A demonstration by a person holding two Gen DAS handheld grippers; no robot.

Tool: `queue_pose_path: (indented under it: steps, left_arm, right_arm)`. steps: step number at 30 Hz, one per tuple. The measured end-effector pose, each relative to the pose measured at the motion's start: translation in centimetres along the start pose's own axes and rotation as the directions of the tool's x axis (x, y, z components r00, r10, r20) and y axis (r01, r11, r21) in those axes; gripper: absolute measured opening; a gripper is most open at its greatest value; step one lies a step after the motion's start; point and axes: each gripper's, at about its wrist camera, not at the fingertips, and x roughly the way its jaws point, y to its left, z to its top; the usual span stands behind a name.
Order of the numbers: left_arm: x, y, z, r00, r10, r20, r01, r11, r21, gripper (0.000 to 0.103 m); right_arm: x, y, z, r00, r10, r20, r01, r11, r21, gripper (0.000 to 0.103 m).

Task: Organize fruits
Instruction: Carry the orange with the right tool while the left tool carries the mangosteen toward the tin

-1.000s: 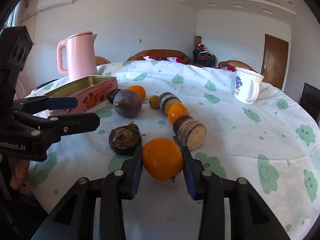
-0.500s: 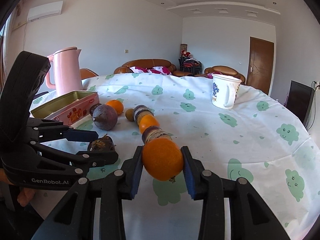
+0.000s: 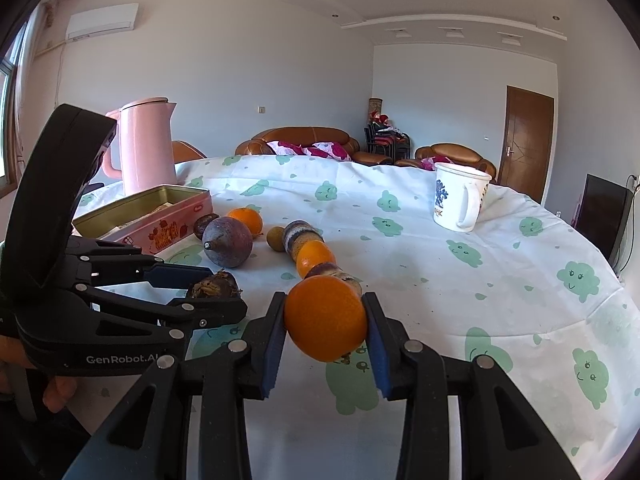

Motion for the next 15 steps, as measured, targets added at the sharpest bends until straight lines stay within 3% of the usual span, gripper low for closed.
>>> queue_pose_path:
  steps: [15]
  left_arm:
    - [-2.2,1.4,-0.3,0.993,0.062,0.099,-0.061,0.998,-0.02,0.045]
  right_arm:
    - [-0.6,1.5,0.5,0.999,0.027,0.04,-0.025,0.999,-0.031,0.039]
